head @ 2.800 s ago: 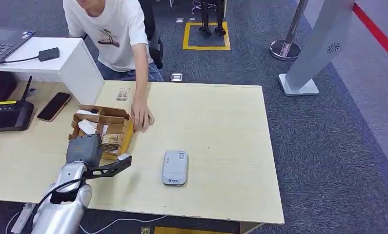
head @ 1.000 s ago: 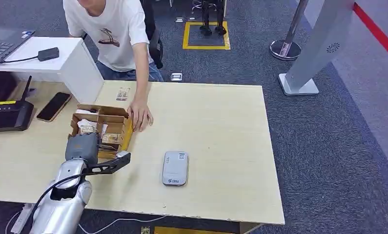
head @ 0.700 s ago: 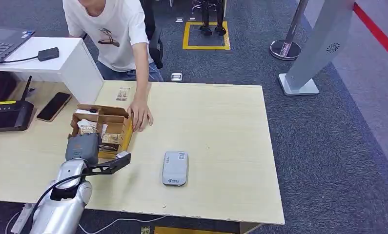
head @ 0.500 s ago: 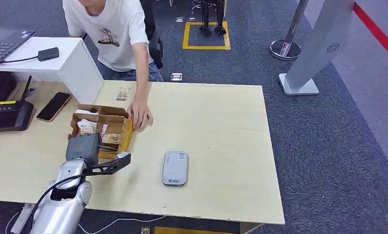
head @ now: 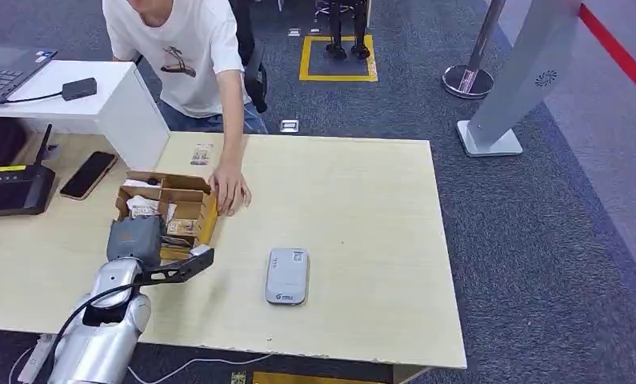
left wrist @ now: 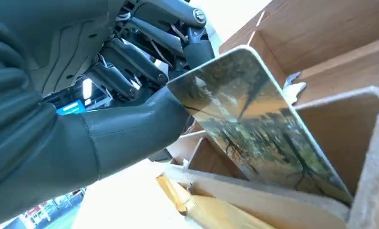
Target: Pass the card to the sensor for recognition and then transmit it.
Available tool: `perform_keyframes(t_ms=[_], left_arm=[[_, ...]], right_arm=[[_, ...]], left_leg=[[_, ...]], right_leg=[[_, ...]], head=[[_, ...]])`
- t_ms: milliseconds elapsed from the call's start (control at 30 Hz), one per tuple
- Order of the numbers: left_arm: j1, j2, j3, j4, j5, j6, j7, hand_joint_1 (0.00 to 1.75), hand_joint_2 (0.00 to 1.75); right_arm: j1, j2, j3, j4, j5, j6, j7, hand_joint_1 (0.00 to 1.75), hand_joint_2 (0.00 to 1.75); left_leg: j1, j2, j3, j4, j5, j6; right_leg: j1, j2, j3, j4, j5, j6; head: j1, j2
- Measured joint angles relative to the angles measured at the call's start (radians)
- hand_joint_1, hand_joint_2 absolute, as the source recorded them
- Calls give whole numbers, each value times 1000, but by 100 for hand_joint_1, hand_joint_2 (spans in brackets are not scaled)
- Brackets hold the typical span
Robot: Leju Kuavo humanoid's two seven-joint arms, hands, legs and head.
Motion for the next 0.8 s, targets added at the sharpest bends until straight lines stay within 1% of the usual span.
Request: perform_keyframes(t_ms=[100, 133, 300, 333, 800], left_arm=[[-2, 0, 0, 0, 0, 5, 15, 0, 175], [-2, 0, 0, 0, 0, 3, 18, 0, 0], [-2, -1, 0, 0, 0, -6, 25, 0, 0], [-2, -1, 0, 0, 0, -6, 26, 0, 175], [-18, -2, 1, -2, 0, -9, 24, 0, 175]], right_arm=[[0, 0, 0, 0, 0, 0, 0, 0, 175], [0, 0, 0, 0, 0, 0, 0, 0, 175], [0, 0, 0, 0, 4, 0, 0, 0, 175], [0, 0, 0, 0, 5, 0, 0, 0, 175], [1, 0, 0, 0, 12, 0, 5, 0, 175]], left_leg=[[0, 0, 0, 0, 0, 0], [0, 0, 0, 0, 0, 0], [0, 0, 0, 0, 0, 0], [0, 0, 0, 0, 0, 0], [0, 0, 0, 0, 0, 0]], right_leg=[[0, 0, 0, 0, 0, 0], [0, 0, 0, 0, 0, 0], [0, 0, 0, 0, 0, 0], [0, 0, 0, 0, 0, 0], [0, 0, 0, 0, 0, 0]], head=[[0, 0], [0, 0], [0, 0], [0, 0], [0, 0]])
